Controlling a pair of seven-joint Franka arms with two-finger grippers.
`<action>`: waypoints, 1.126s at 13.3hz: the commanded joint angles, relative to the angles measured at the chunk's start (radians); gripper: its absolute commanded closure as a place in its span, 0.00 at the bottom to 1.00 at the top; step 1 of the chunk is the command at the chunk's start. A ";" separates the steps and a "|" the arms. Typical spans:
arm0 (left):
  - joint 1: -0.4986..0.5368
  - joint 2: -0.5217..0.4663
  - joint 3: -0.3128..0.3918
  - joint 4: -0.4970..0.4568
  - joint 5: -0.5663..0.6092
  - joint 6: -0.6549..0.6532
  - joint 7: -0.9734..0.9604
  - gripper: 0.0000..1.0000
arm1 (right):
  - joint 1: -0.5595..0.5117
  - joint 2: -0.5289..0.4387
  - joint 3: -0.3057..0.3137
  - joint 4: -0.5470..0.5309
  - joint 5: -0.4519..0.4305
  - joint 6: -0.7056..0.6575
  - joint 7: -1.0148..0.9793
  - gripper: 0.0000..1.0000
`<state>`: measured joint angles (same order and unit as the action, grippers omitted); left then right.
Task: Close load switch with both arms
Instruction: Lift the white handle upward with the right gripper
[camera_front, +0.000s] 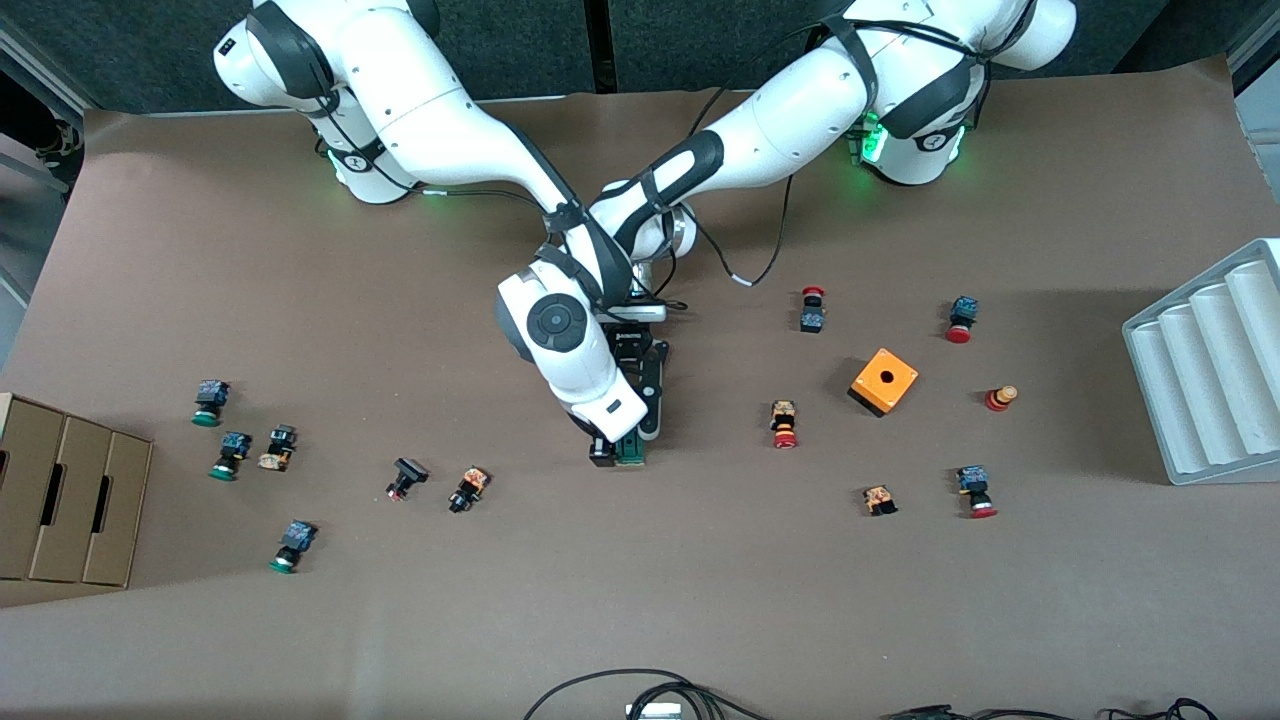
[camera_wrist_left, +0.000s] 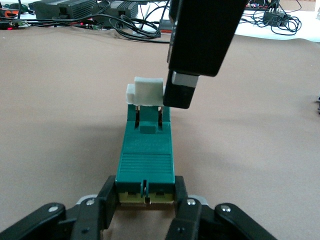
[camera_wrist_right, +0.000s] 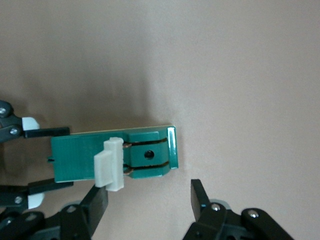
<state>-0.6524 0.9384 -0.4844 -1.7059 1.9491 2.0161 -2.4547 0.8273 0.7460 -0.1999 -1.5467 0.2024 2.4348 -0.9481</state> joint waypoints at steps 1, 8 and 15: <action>-0.006 0.008 0.023 0.023 0.017 -0.005 -0.006 0.51 | 0.001 0.001 -0.006 0.008 0.018 0.009 -0.021 0.25; -0.004 0.006 0.023 0.023 0.017 -0.005 -0.006 0.51 | 0.009 0.000 -0.004 0.040 0.023 -0.011 -0.015 0.30; -0.003 0.006 0.023 0.023 0.017 -0.005 -0.006 0.51 | 0.007 0.013 -0.006 0.053 0.022 0.000 -0.017 0.30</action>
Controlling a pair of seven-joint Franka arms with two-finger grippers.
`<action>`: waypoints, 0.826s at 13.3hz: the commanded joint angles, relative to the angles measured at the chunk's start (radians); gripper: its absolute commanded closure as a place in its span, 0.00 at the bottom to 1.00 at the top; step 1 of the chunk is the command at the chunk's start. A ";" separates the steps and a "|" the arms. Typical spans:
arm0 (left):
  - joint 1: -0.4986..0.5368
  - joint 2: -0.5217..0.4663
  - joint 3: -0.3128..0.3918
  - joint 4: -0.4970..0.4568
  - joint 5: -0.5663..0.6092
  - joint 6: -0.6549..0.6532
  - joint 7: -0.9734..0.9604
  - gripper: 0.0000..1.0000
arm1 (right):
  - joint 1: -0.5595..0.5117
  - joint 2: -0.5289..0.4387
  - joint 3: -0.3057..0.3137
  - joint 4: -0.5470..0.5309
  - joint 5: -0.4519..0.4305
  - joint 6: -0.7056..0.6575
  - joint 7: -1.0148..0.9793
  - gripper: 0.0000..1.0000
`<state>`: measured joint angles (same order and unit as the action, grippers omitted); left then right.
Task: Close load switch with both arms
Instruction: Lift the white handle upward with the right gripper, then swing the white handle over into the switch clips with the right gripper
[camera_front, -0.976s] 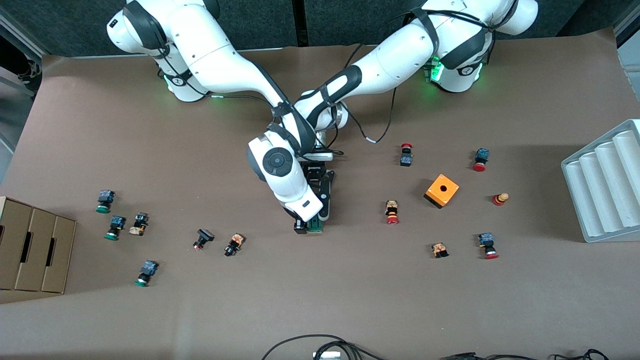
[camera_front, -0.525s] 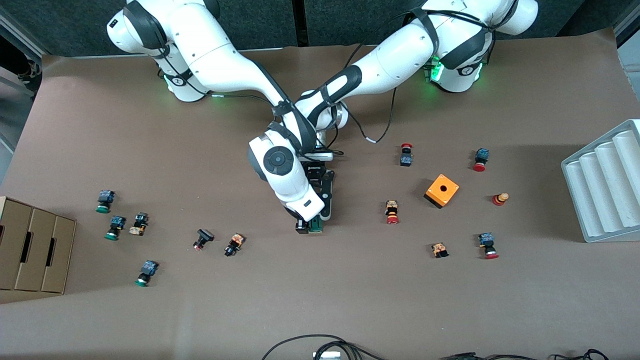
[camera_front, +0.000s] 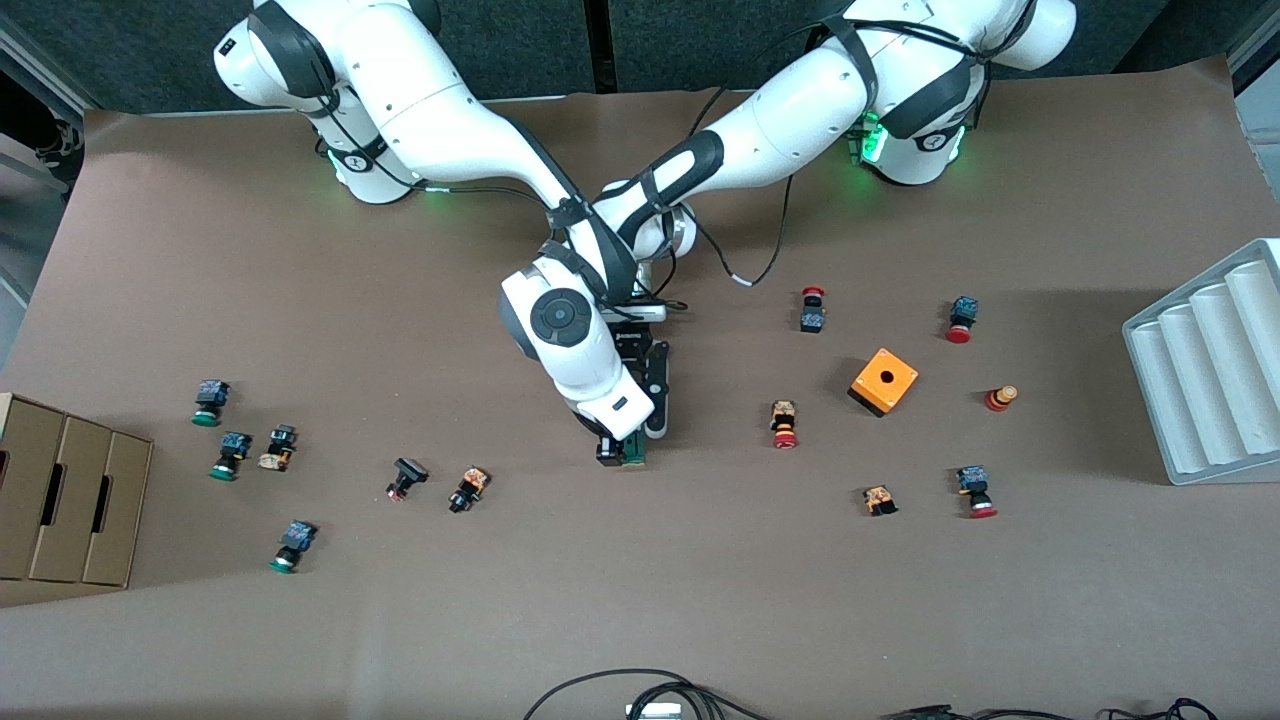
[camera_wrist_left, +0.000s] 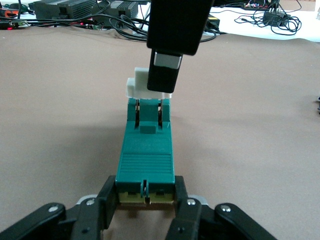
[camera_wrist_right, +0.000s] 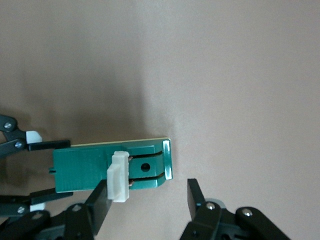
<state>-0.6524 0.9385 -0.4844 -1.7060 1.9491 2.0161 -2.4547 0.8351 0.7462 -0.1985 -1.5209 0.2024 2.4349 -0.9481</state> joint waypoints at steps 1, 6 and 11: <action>-0.003 0.006 0.021 0.023 0.017 -0.005 -0.006 0.51 | -0.002 0.015 -0.007 0.034 0.022 0.000 -0.017 0.30; -0.003 0.006 0.023 0.023 0.017 -0.005 -0.006 0.51 | -0.008 0.027 -0.007 0.054 0.022 0.000 -0.018 0.30; -0.003 0.006 0.023 0.023 0.017 -0.005 -0.006 0.51 | -0.008 0.061 -0.009 0.093 0.022 0.003 -0.018 0.31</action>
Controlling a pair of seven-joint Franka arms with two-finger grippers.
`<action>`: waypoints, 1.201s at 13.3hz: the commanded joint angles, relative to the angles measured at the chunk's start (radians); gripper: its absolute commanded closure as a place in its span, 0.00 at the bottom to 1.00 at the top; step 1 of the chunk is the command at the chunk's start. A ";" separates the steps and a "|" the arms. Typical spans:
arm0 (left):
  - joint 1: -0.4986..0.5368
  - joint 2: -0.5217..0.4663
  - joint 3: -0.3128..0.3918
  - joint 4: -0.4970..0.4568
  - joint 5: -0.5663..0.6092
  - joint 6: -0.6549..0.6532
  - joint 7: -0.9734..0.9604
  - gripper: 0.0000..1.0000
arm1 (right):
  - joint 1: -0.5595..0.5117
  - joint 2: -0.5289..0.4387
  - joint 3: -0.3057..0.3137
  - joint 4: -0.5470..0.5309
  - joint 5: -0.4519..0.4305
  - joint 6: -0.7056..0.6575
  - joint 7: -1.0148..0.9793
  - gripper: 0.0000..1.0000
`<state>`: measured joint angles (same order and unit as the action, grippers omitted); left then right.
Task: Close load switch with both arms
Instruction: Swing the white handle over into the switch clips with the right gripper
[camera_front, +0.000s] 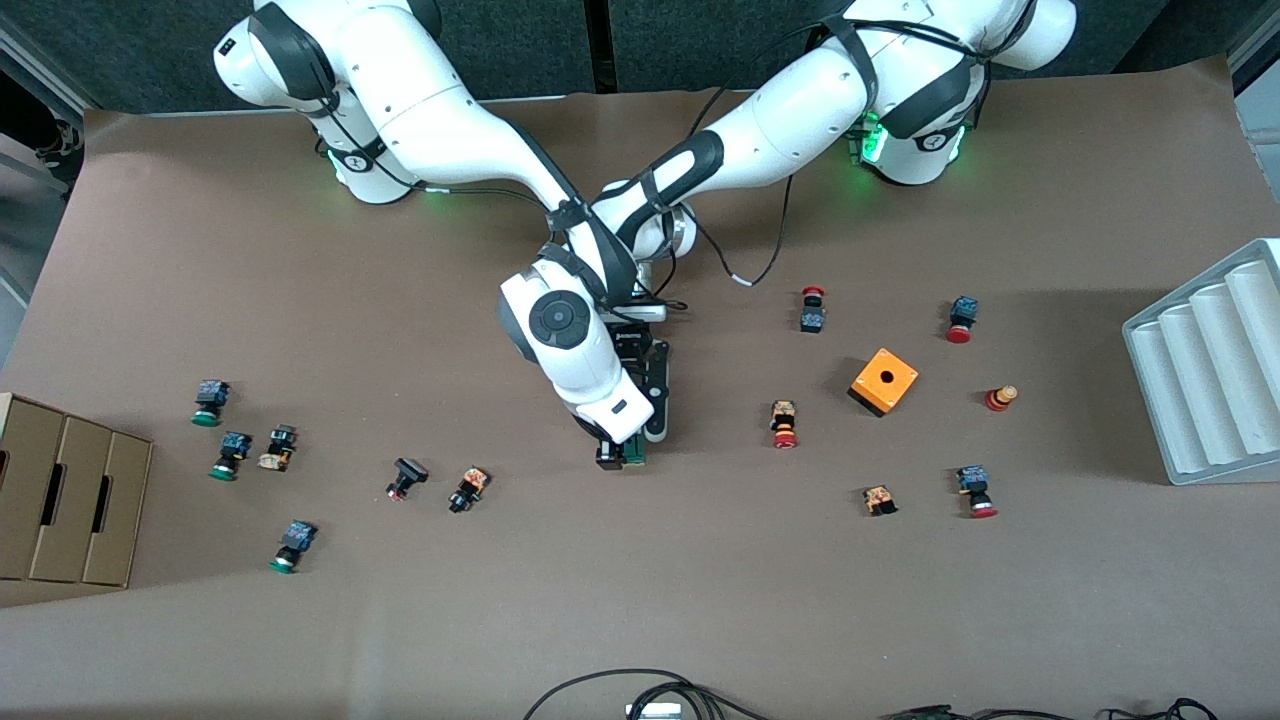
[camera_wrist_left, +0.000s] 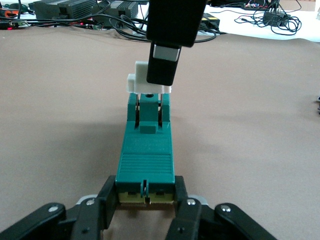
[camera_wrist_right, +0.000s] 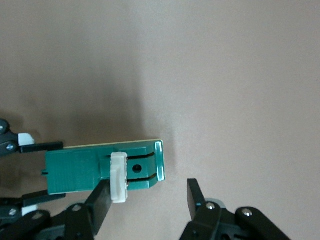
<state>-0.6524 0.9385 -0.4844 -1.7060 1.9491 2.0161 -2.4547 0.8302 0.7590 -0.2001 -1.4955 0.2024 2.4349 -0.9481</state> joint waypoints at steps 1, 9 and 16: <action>-0.003 0.006 0.023 0.023 0.017 -0.005 -0.006 0.51 | -0.003 0.054 -0.007 0.078 0.022 0.001 -0.018 0.31; -0.003 0.006 0.023 0.023 0.017 -0.005 -0.006 0.51 | -0.016 0.057 -0.016 0.104 0.035 0.001 -0.017 0.31; -0.003 0.006 0.023 0.023 0.017 -0.005 -0.006 0.51 | -0.029 0.108 -0.015 0.169 0.041 0.004 -0.017 0.31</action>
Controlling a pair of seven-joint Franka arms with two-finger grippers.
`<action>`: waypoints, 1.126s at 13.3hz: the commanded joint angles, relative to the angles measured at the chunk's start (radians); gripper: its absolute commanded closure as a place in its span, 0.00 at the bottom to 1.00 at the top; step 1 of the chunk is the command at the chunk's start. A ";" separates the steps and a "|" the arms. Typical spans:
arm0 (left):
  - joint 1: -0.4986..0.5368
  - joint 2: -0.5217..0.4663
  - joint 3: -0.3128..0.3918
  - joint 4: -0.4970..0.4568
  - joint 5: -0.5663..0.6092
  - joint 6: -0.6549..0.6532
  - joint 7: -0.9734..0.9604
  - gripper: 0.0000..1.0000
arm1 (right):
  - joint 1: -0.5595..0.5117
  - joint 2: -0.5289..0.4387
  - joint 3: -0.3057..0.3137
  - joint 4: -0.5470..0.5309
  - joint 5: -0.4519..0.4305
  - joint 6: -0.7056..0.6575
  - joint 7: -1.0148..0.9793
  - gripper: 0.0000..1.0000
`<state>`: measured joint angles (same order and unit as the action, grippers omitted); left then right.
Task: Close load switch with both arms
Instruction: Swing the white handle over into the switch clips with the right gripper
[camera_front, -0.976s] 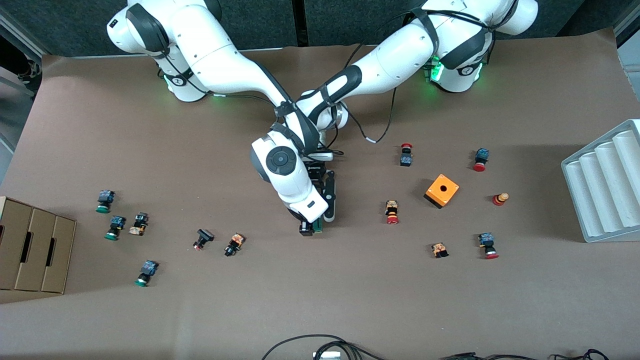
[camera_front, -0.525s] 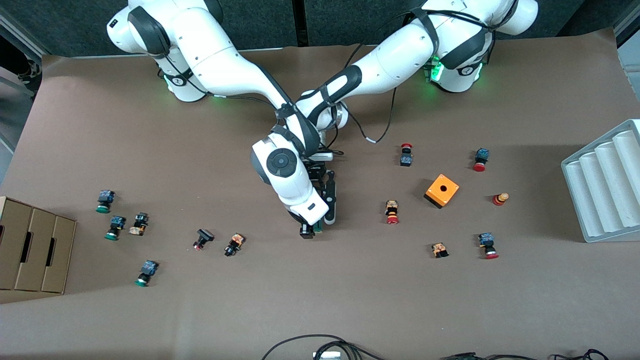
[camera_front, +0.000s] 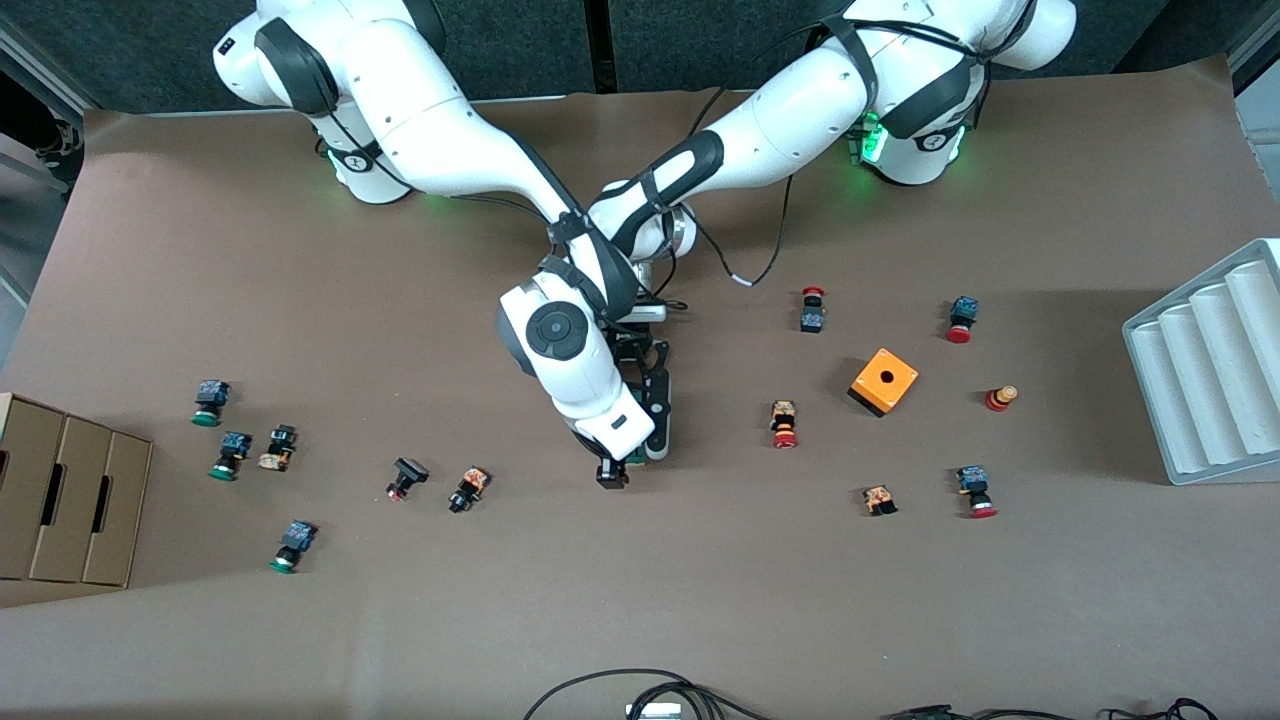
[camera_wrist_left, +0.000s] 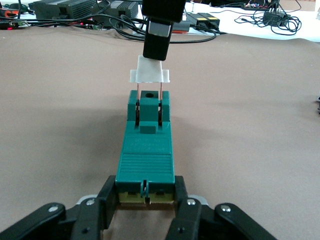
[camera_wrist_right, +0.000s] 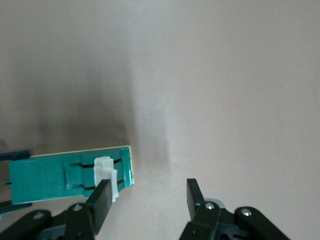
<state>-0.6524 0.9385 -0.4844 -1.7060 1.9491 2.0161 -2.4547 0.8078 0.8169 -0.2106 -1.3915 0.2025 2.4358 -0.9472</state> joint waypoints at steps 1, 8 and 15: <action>-0.003 0.006 0.023 0.023 0.017 -0.005 -0.006 0.51 | -0.007 0.050 -0.004 0.065 0.043 0.003 -0.018 0.31; -0.001 0.006 0.023 0.025 0.017 -0.004 -0.006 0.50 | -0.007 0.079 -0.006 0.078 0.043 0.025 -0.018 0.31; -0.001 0.006 0.023 0.023 0.017 -0.005 -0.006 0.50 | -0.007 0.093 -0.006 0.092 0.043 0.026 -0.019 0.31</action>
<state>-0.6524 0.9385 -0.4844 -1.7060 1.9491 2.0161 -2.4547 0.8021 0.8670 -0.2122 -1.3483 0.2035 2.4480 -0.9472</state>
